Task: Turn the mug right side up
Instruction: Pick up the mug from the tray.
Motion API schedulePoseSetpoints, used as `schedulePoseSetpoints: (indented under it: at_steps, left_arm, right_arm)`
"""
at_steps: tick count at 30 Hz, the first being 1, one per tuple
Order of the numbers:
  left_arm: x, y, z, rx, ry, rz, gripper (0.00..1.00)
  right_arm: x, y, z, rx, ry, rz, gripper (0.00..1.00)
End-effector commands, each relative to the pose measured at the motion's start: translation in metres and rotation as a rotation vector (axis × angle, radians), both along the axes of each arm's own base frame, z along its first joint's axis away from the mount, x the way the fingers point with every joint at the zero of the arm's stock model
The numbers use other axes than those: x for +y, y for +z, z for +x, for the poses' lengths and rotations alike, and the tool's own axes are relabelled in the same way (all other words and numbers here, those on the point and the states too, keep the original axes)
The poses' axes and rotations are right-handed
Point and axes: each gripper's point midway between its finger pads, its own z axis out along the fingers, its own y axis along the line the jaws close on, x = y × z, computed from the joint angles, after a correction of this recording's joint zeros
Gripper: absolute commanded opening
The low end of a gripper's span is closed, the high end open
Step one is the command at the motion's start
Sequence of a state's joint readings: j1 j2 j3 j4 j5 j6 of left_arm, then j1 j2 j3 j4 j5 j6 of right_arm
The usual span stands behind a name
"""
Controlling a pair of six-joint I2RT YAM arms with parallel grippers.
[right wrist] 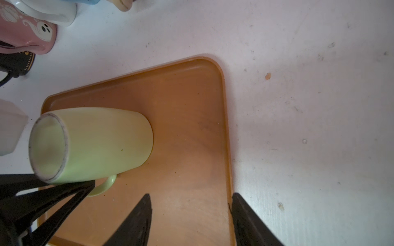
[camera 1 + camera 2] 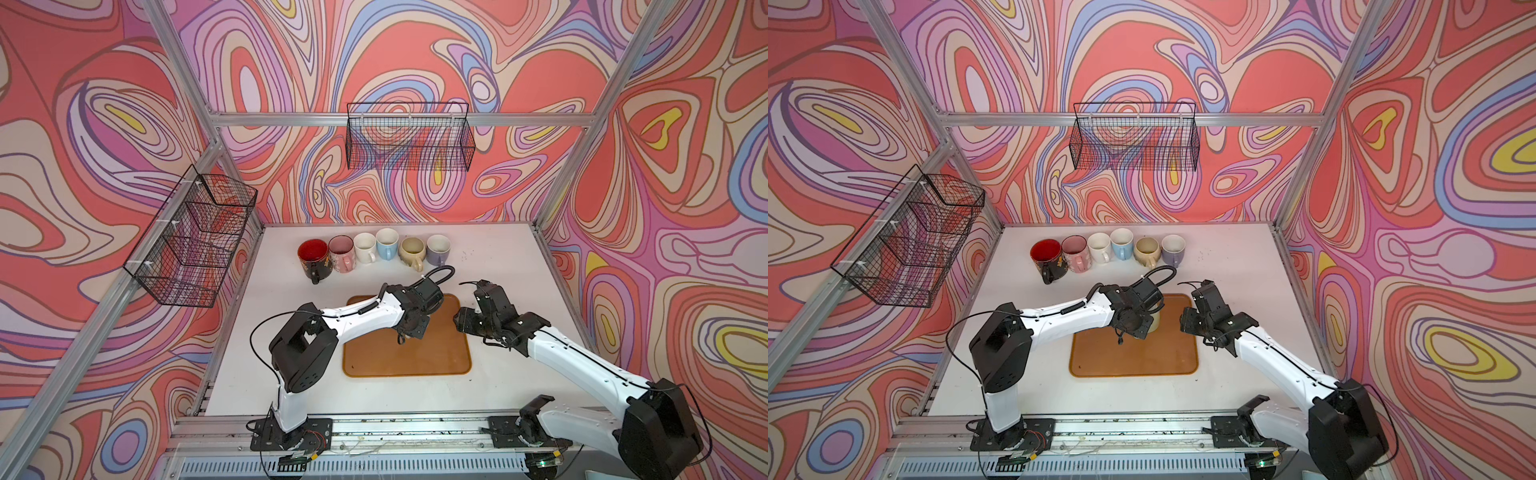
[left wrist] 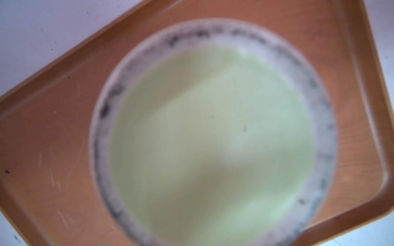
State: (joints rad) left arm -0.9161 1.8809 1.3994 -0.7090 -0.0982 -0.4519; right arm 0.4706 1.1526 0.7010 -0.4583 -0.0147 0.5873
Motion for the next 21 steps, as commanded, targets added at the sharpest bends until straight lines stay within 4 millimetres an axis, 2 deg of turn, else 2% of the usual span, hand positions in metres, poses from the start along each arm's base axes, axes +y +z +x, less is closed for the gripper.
schedulePoseSetpoints:
  at_steps: [1,12,21]
  left_arm:
    - [0.010,0.024,0.003,-0.060,-0.017,-0.014,0.00]
    - [0.021,0.091,0.005,-0.208,-0.087,-0.147,0.00]
    - [0.037,0.162,0.008,-0.422,-0.116,-0.306,0.00]
  right_arm:
    - [0.011,0.017,0.003,-0.061,0.057,0.063,0.62]
    - [0.053,0.058,-0.014,-0.211,0.273,0.314,0.62]
    - [0.076,0.099,-0.029,-0.375,0.420,0.514,0.62]
